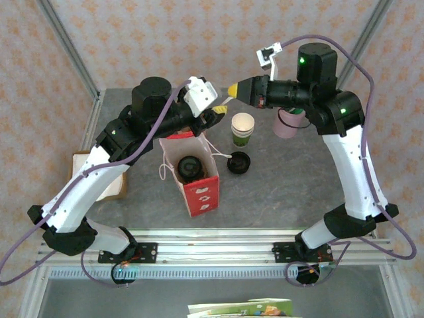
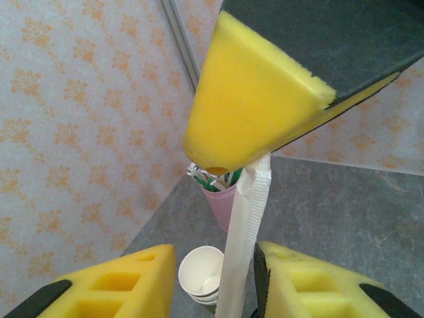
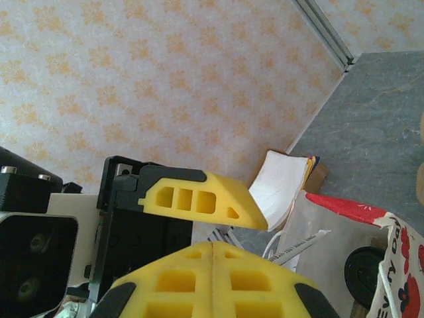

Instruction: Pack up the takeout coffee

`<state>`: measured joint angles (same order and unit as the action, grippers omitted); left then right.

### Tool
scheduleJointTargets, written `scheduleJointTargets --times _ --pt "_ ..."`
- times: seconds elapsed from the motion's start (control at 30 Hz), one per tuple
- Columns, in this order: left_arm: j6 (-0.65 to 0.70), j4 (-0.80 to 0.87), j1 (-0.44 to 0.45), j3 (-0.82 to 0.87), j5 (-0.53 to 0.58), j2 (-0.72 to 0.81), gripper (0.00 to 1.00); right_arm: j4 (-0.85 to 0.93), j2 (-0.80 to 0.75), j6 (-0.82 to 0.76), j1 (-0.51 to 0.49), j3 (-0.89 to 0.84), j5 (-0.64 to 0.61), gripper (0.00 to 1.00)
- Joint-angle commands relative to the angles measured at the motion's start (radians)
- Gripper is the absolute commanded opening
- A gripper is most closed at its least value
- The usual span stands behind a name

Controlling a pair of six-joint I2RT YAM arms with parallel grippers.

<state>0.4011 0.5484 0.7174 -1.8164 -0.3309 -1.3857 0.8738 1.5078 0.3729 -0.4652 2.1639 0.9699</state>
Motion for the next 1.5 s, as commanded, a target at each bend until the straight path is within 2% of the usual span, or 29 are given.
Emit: scheduleJointTargets --times 0.0,0.13,0.3,0.57,0.7,0.8,0.93,1.07,1.23,1.47 --pt "-0.006 -0.033 -0.006 -0.009 0.011 -0.019 0.42 -0.032 -0.025 -0.002 -0.012 0.0 0.02 0.0" --pt "-0.005 -0.012 -0.006 -0.024 0.008 -0.035 0.41 -0.032 -0.025 -0.003 -0.013 0.001 0.017 0.0" --pt "-0.013 -0.017 -0.006 -0.029 0.01 -0.033 0.26 -0.028 -0.024 -0.005 -0.014 0.001 0.012 0.0" --pt "-0.031 -0.008 -0.005 -0.018 0.016 -0.014 0.15 -0.026 -0.022 -0.006 -0.014 0.001 -0.014 0.0" --pt "-0.046 -0.022 -0.004 0.013 0.019 0.013 0.13 -0.028 -0.017 -0.004 -0.015 0.006 -0.023 0.0" --pt "-0.06 -0.035 -0.004 0.044 0.021 0.039 0.13 -0.03 -0.015 -0.002 -0.014 0.013 -0.034 0.1" --pt "-0.092 -0.071 -0.004 0.105 0.03 0.092 0.14 -0.025 -0.011 0.0 -0.014 0.027 -0.055 0.36" --pt "-0.173 -0.113 -0.004 0.183 0.04 0.158 0.14 -0.022 -0.011 0.004 -0.012 0.065 -0.125 0.46" --pt "-0.325 -0.245 -0.004 0.375 0.055 0.268 0.16 -0.072 -0.017 0.041 0.008 0.079 -0.167 0.49" --pt "-0.455 -0.516 -0.005 0.673 0.238 0.403 0.2 -0.104 -0.02 0.051 0.02 0.048 -0.157 0.49"
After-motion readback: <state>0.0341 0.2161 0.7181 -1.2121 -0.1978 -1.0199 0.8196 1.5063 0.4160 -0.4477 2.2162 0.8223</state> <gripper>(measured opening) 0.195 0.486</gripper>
